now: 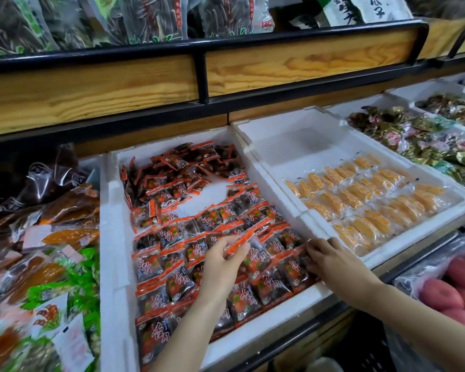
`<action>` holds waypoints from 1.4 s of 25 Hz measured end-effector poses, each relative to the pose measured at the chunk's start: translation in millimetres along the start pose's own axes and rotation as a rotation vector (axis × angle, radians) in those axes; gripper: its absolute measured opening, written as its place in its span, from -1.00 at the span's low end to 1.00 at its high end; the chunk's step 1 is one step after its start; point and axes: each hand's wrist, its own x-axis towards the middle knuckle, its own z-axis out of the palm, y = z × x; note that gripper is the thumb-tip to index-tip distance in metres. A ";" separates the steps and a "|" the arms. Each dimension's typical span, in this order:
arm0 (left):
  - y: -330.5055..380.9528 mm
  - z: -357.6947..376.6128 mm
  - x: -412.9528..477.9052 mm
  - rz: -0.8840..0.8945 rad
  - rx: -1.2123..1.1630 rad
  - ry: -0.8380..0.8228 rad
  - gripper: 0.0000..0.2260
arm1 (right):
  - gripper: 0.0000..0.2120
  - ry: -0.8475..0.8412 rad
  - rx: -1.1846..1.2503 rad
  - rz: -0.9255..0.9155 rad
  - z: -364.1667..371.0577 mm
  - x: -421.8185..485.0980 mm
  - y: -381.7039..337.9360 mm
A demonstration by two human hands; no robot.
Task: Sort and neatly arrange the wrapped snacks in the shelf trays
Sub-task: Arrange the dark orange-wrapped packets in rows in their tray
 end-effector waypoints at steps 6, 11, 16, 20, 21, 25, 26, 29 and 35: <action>10.9 8.8 2.4 0.156 0.016 -0.040 -0.93 | -0.63 0.017 0.783 0.154 -29.4 19.3 -26.0; 22.2 24.4 10.2 0.185 -0.073 -0.124 -0.80 | -0.68 0.048 1.073 0.307 -33.5 38.7 -22.9; 20.3 41.1 29.7 0.094 -0.068 -0.153 -0.76 | -0.44 0.009 0.650 0.115 -35.3 31.1 -10.9; 17.4 55.6 44.5 0.024 -0.127 -0.239 -0.82 | -0.43 0.041 0.509 0.063 -18.7 32.3 3.8; 18.0 57.9 46.4 0.033 -0.107 -0.256 -0.85 | -0.48 0.075 0.509 0.056 -15.1 34.6 9.9; 3.6 48.2 56.4 0.264 0.686 -0.311 -0.64 | -0.67 0.199 0.407 -0.015 -3.6 54.1 35.3; -4.1 42.8 58.9 0.316 0.889 -0.343 -0.55 | -0.69 0.211 0.325 -0.053 1.0 60.1 38.7; -21.4 33.2 60.8 0.368 1.110 -0.414 -0.44 | -0.59 0.078 0.105 -0.173 14.2 70.1 45.1; -33.1 33.2 59.8 0.406 1.119 -0.426 -0.47 | -0.52 -0.071 0.015 -0.311 29.6 60.6 59.7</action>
